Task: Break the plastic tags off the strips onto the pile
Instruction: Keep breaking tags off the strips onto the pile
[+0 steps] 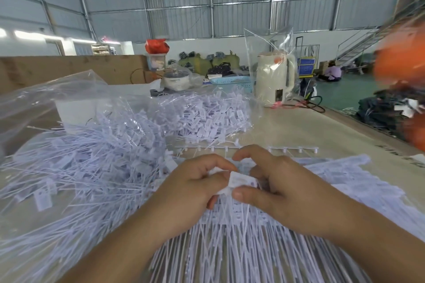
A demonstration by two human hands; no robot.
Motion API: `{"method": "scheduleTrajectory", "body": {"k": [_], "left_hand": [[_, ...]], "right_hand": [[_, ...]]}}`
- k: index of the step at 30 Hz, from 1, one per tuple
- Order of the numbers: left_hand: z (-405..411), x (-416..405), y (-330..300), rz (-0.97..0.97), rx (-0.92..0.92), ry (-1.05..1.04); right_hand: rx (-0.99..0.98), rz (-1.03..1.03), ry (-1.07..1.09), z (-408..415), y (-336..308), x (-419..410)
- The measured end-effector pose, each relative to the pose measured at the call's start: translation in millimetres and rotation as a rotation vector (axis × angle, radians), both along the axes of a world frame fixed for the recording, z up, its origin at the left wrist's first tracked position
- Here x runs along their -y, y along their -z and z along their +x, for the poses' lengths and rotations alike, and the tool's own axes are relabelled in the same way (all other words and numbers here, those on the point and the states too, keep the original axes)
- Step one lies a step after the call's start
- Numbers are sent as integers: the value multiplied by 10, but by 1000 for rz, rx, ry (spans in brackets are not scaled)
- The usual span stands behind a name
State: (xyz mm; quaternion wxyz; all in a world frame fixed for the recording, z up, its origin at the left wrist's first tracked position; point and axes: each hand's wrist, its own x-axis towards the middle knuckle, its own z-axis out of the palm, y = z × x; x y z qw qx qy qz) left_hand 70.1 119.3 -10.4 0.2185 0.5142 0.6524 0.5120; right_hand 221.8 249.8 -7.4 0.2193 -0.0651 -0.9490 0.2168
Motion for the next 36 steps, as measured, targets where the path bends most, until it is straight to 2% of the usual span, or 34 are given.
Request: {"method": "scheduleTrajectory", "body": {"k": [7,10,12,16,19,22,28,32,34,36], "left_hand": [[35,-35,49,40,21,11],[51,-36,76,59,-98,-12],[53,-33,59,59,-141,-40],[27,-30,20,63,-96,-94],[-8,-35,3,83,-33,-129],[-31,-28,5,97,19,-147],[47,-115,-28,215,425,-163],[-82,-75,-44,282,693,-233],[-182,-46,-44,249,655,-257],[-198,-36,-30,182,502,-228]], "right_hand": [[75,45,-12,-43,14,3],[78,29,-15,-36,18,18],[65,-24,-29,-25,8,12],[4,-177,10,16,-48,-49],[72,-45,80,36,-76,-74],[79,-45,125,46,-91,-51],[-220,16,287,-42,-87,152],[-465,16,475,0,-130,11],[-452,-68,401,67,-146,-60],[-287,-169,208,72,-118,-20]]}}
